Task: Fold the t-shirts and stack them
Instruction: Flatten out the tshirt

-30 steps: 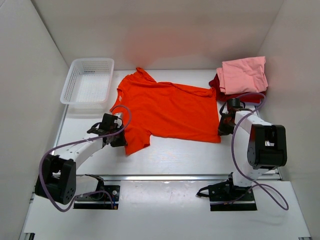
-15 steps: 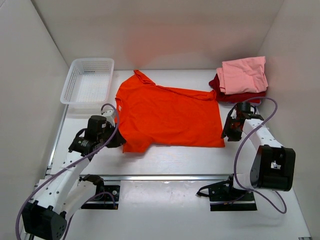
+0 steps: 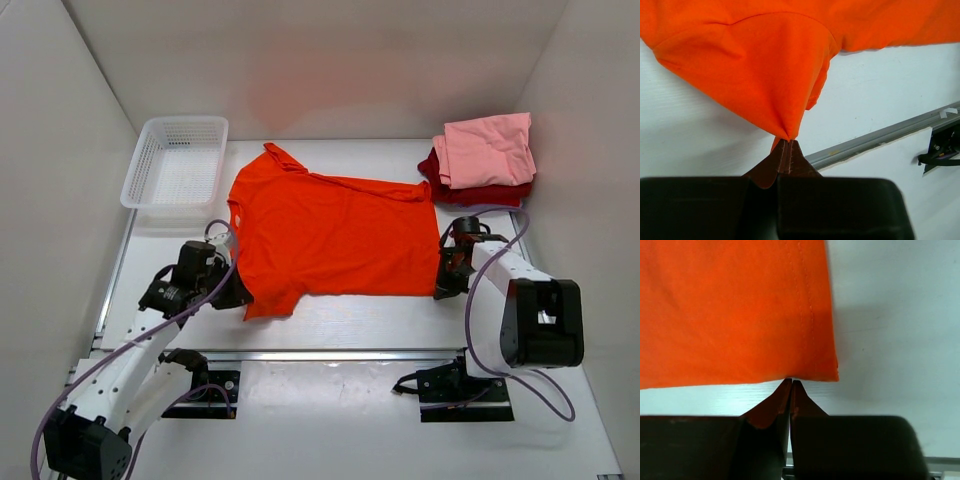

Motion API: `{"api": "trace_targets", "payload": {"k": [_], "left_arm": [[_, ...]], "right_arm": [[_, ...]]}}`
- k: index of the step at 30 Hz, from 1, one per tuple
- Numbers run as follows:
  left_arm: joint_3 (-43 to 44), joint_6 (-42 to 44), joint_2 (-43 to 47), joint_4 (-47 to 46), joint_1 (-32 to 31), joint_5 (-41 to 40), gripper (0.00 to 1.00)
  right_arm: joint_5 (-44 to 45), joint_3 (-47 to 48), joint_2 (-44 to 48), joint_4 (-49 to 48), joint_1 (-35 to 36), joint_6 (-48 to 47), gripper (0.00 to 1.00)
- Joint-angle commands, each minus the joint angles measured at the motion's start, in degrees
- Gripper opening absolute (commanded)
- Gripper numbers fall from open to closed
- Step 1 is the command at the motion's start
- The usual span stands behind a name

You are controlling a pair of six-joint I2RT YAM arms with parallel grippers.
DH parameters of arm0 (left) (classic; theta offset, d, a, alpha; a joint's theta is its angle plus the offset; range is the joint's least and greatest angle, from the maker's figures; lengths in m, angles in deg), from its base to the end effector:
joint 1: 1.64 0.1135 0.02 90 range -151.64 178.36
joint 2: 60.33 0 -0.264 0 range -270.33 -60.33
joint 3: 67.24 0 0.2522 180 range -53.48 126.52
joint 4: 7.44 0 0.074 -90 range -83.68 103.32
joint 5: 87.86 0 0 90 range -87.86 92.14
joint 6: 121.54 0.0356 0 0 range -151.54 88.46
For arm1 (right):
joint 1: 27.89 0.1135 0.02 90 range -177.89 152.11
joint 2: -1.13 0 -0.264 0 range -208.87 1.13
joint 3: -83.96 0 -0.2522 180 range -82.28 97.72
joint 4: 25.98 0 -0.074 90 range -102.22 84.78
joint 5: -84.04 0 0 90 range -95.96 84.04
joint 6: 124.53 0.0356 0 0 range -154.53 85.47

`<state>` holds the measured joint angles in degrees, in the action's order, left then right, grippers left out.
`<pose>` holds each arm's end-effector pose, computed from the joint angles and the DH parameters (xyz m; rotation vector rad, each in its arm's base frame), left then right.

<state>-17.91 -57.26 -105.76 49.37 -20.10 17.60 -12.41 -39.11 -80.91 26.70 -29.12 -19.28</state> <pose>0.1409 -0.0570 0.2323 -0.0458 2.5680 -0.6464 0.2350 -0.0010 0.1610 0.4034 2.9093 0.2026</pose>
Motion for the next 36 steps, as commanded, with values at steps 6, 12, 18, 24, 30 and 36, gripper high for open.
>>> {"api": "trace_targets", "payload": {"k": [6,12,18,24,30,36], "left_arm": [[17.9,1.1,-0.3,7.3,-0.6,-3.9,0.0],[18.6,0.3,-0.9,6.0,-0.1,-1.5,0.0],[13.0,-1.0,1.9,4.5,0.2,0.7,0.0],[11.1,-1.5,2.9,3.7,0.4,1.8,0.0],[10.3,-1.7,3.2,2.7,0.4,1.5,0.0],[9.0,-1.5,3.5,2.2,0.1,0.8,0.0]], "right_arm": [[2.5,10.6,13.0,10.3,3.5,0.7,0.0],[-1.9,5.5,13.8,7.2,-5.0,-2.2,0.35],[-2.3,0.9,8.8,1.4,1.0,1.6,0.58],[-2.9,-4.2,7.0,-2.7,6.0,5.5,0.62],[-2.9,-6.8,4.9,-5.1,9.1,6.8,0.37],[-0.1,-6.3,4.6,-6.0,7.7,6.9,0.45]]}}
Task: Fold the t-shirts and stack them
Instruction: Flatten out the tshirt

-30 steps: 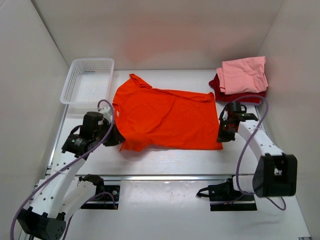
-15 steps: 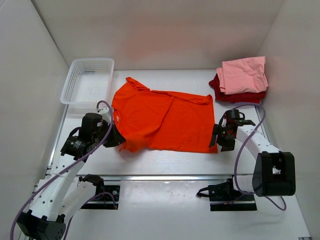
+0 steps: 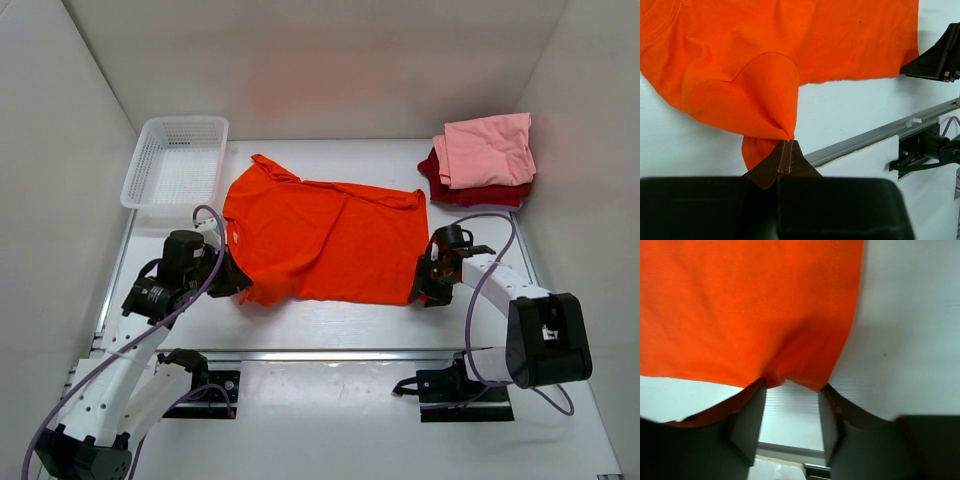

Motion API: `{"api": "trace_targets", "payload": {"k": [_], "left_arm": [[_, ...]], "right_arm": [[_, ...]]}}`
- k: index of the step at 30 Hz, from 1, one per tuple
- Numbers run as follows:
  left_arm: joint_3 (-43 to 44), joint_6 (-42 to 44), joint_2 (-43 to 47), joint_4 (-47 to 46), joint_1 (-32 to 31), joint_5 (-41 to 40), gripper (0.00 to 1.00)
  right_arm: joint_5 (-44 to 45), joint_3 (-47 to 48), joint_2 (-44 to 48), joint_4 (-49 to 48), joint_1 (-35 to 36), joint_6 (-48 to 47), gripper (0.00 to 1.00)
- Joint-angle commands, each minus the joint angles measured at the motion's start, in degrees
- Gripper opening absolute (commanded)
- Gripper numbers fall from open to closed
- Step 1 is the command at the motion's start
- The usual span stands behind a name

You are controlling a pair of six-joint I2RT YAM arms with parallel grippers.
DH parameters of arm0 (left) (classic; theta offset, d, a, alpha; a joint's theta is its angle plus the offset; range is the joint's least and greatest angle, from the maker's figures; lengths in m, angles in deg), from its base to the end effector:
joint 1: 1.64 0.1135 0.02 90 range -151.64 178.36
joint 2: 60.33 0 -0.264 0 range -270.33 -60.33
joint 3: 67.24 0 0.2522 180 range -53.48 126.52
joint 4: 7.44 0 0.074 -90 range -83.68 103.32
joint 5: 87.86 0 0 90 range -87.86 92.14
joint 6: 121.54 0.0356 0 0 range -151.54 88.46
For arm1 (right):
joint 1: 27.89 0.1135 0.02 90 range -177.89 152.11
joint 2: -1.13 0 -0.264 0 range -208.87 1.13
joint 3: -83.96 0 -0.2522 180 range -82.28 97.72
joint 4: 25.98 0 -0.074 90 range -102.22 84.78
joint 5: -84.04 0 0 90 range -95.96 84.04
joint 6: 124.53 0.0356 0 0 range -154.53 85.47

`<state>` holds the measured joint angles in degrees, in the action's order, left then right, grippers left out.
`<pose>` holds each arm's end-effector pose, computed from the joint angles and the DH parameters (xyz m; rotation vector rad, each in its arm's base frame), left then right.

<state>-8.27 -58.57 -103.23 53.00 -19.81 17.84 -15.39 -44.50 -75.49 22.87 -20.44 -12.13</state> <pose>0.1360 -0.0548 0.2873 -0.0469 2.4200 -0.6982 0.2149 0.0340 0.1586 0.3431 2.8740 0.3359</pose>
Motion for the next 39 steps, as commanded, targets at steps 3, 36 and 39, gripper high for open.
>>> {"api": "trace_targets", "payload": {"k": [3,36,39], "left_arm": [[-1.2,-0.4,1.6,-2.0,-0.2,0.7,0.0],[66.7,10.8,-22.2,-2.2,-4.3,-18.0,0.0],[67.7,12.7,-24.5,-4.6,-3.8,-19.2,0.0]], "right_arm": [[2.8,-1.0,-1.0,-2.4,-1.6,-0.1,0.51],[2.5,52.2,9.0,12.2,-3.3,-5.0,0.0],[1.8,56.1,7.6,10.6,-3.5,-5.6,0.0]]}}
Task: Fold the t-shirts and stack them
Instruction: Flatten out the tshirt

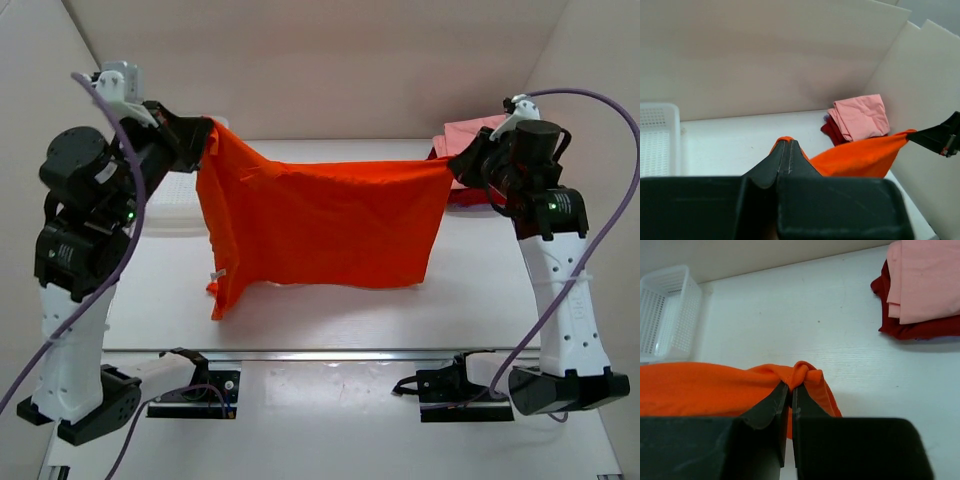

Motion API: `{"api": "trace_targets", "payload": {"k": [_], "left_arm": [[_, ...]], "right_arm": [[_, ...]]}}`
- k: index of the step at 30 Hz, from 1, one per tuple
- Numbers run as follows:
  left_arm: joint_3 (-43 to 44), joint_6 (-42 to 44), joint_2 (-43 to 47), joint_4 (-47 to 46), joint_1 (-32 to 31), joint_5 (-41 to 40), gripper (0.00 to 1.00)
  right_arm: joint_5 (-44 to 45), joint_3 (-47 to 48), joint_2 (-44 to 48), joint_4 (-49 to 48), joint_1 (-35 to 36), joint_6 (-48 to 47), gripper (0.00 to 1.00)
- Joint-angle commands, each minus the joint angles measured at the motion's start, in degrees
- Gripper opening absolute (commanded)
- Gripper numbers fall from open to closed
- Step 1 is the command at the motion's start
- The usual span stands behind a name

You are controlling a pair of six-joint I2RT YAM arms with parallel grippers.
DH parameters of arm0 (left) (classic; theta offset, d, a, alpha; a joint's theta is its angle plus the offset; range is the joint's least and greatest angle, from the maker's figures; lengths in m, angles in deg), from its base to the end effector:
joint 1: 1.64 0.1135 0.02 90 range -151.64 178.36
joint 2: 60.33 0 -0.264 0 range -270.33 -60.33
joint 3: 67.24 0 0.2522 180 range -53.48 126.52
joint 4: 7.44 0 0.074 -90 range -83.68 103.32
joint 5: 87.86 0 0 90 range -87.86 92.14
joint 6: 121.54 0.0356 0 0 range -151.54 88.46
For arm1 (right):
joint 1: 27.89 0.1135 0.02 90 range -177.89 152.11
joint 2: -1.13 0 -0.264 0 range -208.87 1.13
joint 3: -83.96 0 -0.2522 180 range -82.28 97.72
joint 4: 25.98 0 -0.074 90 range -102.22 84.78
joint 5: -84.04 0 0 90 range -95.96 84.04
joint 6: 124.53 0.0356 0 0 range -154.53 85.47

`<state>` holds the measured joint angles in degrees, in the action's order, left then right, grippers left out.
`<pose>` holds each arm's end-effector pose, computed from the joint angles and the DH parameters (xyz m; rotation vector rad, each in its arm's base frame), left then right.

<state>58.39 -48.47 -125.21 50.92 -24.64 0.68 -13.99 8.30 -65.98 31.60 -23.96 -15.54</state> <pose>0.1298 -0.0541 0.5771 0.0616 1.5520 -0.5343 0.2197 0.0201 0.4713 0.1604 1.9366 0.4018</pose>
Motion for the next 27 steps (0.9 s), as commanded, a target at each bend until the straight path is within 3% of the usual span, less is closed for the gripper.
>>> {"api": "trace_targets", "payload": {"k": [1,6,11,14,17,19,21,24,27], "left_arm": [[0.1,2.7,-3.0,-4.2,2.9,-1.8,0.0],[-1.7,4.5,-9.8,-6.9,5.9,1.2,0.0],[0.4,2.2,-25.9,-10.2,12.1,12.8,0.0],[21.7,0.9,-40.4,-5.5,15.4,18.2,0.0],[20.4,-1.7,-37.5,-14.9,17.4,18.9,0.0],[22.0,-1.9,-35.1,-17.3,18.5,18.6,0.0],[22.8,-2.7,-32.3,-19.2,19.7,20.0,0.0],[17.3,-1.9,-28.1,-20.3,20.2,20.5,0.0],[3.4,-1.2,-22.3,-23.9,18.2,20.9,0.0]], "right_arm": [[0.1,2.8,-2.2,1.7,-0.8,-2.5,0.0],[-0.4,4.0,-8.3,-2.0,-1.2,-4.1,0.0],[-4.3,6.2,-18.2,-8.6,-3.7,-5.1,0.0],[-2.7,19.4,-26.5,-5.1,-3.8,-7.2,0.0],[1.9,33.9,-29.8,-0.2,-3.1,-9.1,0.0],[4.4,35.7,-28.3,-1.5,-2.6,-9.7,0.0],[3.0,30.7,-24.1,-5.1,-3.8,-9.2,0.0],[-1.2,21.1,-19.9,-9.1,-8.1,-7.0,0.0],[-5.5,10.4,-17.0,-12.4,-10.9,-6.1,0.0]]}}
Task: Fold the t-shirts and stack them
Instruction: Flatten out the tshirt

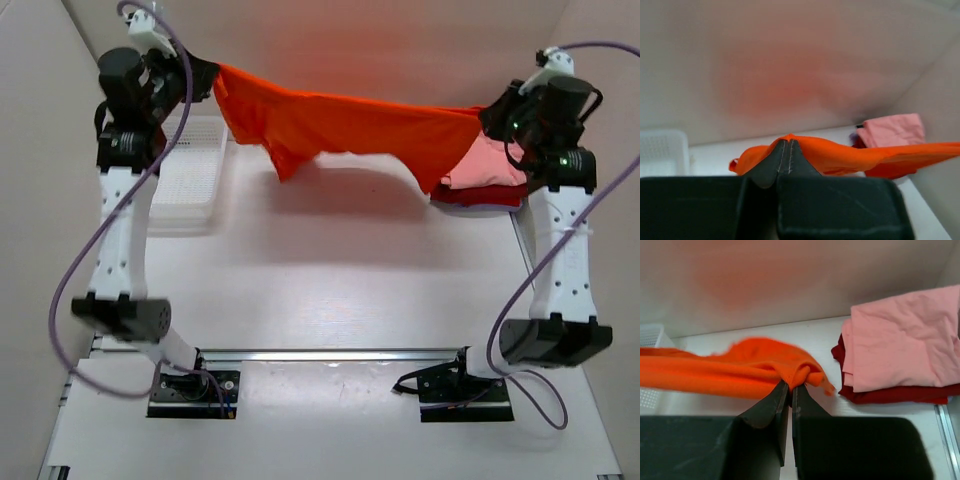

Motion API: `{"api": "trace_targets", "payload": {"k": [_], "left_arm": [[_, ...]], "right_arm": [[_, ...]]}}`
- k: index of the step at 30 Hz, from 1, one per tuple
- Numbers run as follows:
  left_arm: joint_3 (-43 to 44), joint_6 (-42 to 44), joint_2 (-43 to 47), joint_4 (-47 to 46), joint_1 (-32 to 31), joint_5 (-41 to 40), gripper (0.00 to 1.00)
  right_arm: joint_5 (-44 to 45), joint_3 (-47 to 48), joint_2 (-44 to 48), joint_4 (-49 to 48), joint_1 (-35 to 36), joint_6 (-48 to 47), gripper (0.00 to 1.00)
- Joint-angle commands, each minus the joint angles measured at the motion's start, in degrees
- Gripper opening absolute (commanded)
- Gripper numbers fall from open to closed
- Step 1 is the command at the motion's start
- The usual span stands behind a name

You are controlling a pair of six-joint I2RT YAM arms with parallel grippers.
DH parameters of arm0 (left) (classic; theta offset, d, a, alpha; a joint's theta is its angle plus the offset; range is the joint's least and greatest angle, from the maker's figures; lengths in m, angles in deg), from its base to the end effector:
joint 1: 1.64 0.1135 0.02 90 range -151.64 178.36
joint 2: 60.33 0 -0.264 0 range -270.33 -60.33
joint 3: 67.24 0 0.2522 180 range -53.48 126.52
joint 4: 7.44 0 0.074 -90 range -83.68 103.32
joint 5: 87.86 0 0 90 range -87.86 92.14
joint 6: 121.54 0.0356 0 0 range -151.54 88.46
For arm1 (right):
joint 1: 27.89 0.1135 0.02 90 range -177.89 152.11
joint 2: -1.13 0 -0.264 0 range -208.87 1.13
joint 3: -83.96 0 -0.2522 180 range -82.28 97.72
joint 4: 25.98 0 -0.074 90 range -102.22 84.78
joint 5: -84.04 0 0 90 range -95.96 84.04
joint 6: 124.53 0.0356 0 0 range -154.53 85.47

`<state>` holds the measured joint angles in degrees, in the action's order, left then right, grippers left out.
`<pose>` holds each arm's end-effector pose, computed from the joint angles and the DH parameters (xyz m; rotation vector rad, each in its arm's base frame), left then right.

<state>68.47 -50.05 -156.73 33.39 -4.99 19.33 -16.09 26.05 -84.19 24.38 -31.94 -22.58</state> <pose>0.3513 -0.0311 0.5328 0.0225 1.6219 -0.5345 0.3062 -0.0154 0.5020 0.1267 1.8072 0.2578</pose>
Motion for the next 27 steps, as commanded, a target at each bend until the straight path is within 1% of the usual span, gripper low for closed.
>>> {"api": "trace_targets", "payload": {"k": [1,2,3,4,5,6,7,9,10,12,15,16,19,20,22,24,27], "left_arm": [[-12.8,0.3,10.2,-7.6,-2.3,2.8,0.0],[-19.4,0.6,13.1,-8.6,-2.9,3.1,0.0],[-34.8,0.7,19.8,-11.1,-4.5,2.8,0.0],[-34.9,0.6,21.5,-11.2,-4.6,2.2,0.0],[-42.9,0.7,23.5,-12.6,-4.7,1.9,0.0],[-50.7,1.0,26.7,-12.7,-5.3,0.8,0.0],[-53.9,0.8,29.9,-12.4,-5.4,0.4,0.0],[-66.4,0.9,34.4,-10.7,-5.0,-0.3,0.0],[-69.2,1.1,37.6,-10.2,-4.7,-1.2,0.0],[-76.9,1.7,41.3,-5.6,-5.3,-2.2,0.0],[-81.7,1.9,47.2,1.5,-6.8,-3.2,0.0],[-83.2,1.8,49.0,3.2,-7.0,-2.6,0.0],[-84.6,0.9,52.1,6.8,-8.0,-1.5,0.0],[-85.1,0.7,52.0,8.2,-8.9,-1.5,0.0],[-87.1,-0.2,52.9,7.9,-10.2,-0.4,0.0],[-86.5,-1.1,53.3,8.2,-11.7,-1.5,0.0],[-85.0,-1.9,53.0,10.0,-11.0,-3.3,0.0]], "right_arm": [[-3.8,-11.4,2.2,-5.8,-3.7,1.1,0.0],[-5.0,-15.7,2.6,-6.6,-3.9,1.0,0.0],[-7.1,-23.3,3.8,-7.4,-5.5,0.7,0.0],[-7.9,-25.7,4.1,-7.6,-5.5,0.7,0.0],[-8.1,-28.2,4.5,-7.8,-6.0,0.9,0.0],[-8.1,-32.7,5.6,-8.1,-5.9,0.9,0.0],[-8.2,-36.5,6.0,-8.3,-5.9,0.9,0.0],[-7.8,-41.8,7.4,-7.0,-5.5,1.4,0.0],[-7.2,-44.7,8.0,-5.3,-5.4,1.4,0.0],[-5.1,-48.9,9.5,-2.3,-3.8,2.1,0.0],[-3.1,-55.9,12.9,0.3,-1.3,2.4,0.0],[-2.8,-58.9,14.5,1.4,-1.4,3.0,0.0],[-4.6,-62.3,14.9,4.3,-2.2,2.6,0.0],[-4.5,-62.7,14.7,4.5,-2.8,2.3,0.0],[-5.1,-64.4,14.7,5.8,-3.5,1.9,0.0],[-4.8,-65.0,14.7,6.0,-3.4,1.7,0.0],[-4.3,-65.4,14.5,6.6,-2.3,1.8,0.0]]}}
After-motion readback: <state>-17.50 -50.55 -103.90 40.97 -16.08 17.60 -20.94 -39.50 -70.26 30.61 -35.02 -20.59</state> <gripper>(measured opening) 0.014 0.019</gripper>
